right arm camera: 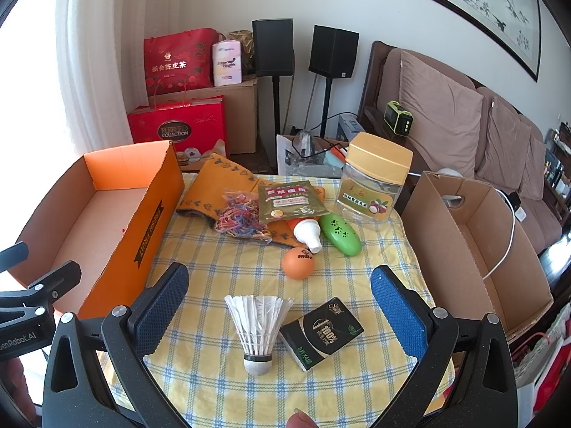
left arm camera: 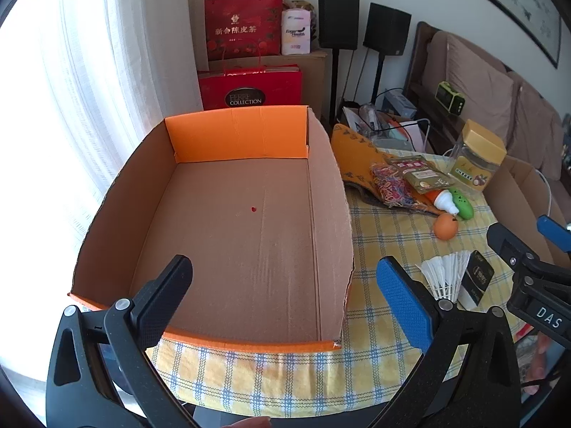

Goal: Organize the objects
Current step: 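Move the right tool toward the clear jar with yellow lid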

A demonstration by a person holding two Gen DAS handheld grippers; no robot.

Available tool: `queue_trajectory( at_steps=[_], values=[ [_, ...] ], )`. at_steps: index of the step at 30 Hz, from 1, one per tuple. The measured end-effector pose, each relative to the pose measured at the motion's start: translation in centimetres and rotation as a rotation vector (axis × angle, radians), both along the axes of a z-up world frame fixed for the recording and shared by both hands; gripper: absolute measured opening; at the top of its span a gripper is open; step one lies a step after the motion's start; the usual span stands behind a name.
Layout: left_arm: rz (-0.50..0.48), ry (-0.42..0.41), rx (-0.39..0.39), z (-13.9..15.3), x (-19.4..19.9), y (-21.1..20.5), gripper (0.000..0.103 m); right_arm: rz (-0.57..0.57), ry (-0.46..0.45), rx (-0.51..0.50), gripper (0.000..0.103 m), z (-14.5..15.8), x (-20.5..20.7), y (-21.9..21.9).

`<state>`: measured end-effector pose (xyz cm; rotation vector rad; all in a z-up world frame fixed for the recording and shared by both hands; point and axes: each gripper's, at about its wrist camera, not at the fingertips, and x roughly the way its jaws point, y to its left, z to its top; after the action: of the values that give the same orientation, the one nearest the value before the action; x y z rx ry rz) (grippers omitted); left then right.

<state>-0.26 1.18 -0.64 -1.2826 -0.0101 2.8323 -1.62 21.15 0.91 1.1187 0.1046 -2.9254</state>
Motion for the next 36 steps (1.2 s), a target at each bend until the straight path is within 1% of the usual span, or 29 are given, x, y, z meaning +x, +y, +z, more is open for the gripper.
queue_trajectory(
  at_steps=[9,13,15,18,20,23,26,29,32,36],
  values=[
    [-0.021,0.004,0.006,0.2,-0.7,0.5,0.103,0.001,0.002,0.002,0.103,0.0,-0.2,0.2],
    [-0.062,0.013,0.05,0.6,-1.1,0.7,0.103,0.011,0.002,-0.005,0.103,0.2,-0.3,0.6],
    [-0.07,0.026,0.071,0.9,-1.3,0.6,0.103,0.018,-0.006,-0.028,0.103,0.2,-0.7,1.3],
    [-0.072,0.052,0.068,1.4,-1.8,0.7,0.103,0.042,-0.02,-0.095,0.103,0.5,-1.5,3.1],
    [-0.079,0.059,0.072,1.6,-2.4,0.9,0.103,0.032,-0.022,-0.119,0.103,0.6,-1.7,4.2],
    [-0.096,0.052,0.102,1.9,-3.4,1.4,0.103,0.0,-0.011,-0.123,0.103,0.8,-1.9,5.7],
    [-0.138,0.053,0.13,2.5,-4.4,2.6,0.103,-0.03,0.018,-0.089,0.103,1.1,-2.2,7.1],
    [-0.199,0.049,0.16,3.2,-5.7,4.4,0.102,-0.049,0.038,-0.07,0.103,1.4,-2.8,8.7],
    [-0.25,0.037,0.179,3.9,-7.4,6.5,0.099,-0.071,0.055,-0.07,0.103,1.7,-3.7,10.4],
    [-0.312,0.023,0.204,4.5,-10.1,9.5,0.099,-0.093,0.062,-0.1,0.1,1.6,-5.2,13.0]
  ],
)
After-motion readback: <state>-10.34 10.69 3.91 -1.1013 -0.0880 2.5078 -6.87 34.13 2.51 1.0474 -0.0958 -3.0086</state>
